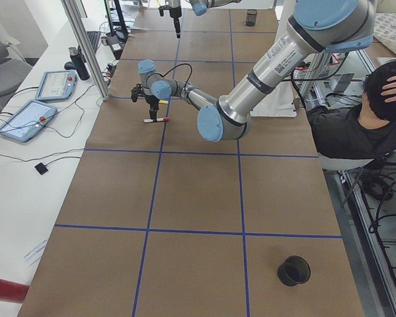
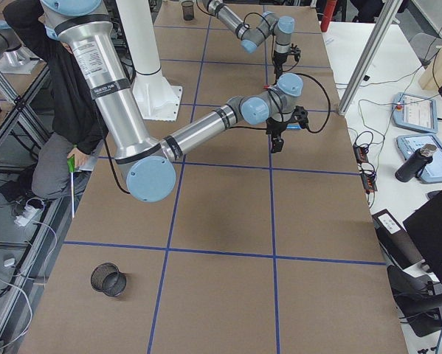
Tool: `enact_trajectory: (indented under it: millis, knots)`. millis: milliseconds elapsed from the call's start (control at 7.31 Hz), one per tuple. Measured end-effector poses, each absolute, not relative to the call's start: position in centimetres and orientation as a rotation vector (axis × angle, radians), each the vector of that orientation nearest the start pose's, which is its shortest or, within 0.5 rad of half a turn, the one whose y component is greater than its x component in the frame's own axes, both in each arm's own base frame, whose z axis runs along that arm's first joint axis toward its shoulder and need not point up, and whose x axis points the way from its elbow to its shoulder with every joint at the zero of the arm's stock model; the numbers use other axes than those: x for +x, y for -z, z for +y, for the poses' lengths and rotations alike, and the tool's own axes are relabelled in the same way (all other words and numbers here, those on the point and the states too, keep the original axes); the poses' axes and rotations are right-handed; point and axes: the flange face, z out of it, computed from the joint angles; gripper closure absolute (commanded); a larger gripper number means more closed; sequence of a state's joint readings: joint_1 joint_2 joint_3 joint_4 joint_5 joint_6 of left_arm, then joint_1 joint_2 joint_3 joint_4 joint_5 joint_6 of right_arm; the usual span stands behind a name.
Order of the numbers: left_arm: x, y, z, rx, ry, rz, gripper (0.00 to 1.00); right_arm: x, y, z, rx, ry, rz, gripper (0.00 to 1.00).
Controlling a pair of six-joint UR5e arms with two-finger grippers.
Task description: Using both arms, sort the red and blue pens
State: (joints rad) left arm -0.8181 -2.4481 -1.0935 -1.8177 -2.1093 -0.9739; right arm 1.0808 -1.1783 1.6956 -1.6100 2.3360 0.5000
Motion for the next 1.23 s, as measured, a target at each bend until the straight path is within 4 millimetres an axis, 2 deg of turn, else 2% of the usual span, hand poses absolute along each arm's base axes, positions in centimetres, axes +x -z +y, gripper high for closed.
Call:
enact_trajectory:
  millis: [137,547,684,1095,1232]
  knots:
    - [50.4,-28.8,-65.1,0.012,0.044,0.821,0.11,-24.2,-37.5,-58.4,0.032,0.151,-0.878,0.0]
    - [51.6,-29.3,-64.7,0.012,0.065,0.815,0.17,-24.8,-37.0,-58.5,0.02,0.126,-0.883,0.0]
    - [52.0,-29.7,-64.5,0.021,0.072,0.807,0.22,-25.0,-36.9,-58.5,0.015,0.12,-0.883,0.0]
    - [53.4,-29.9,-63.7,0.012,0.101,0.805,0.43,-25.3,-37.1,-58.6,0.006,0.116,-0.88,0.0]
    - [53.7,-29.9,-63.4,0.008,0.102,0.805,0.43,-25.3,-37.2,-58.6,0.004,0.115,-0.88,0.0]
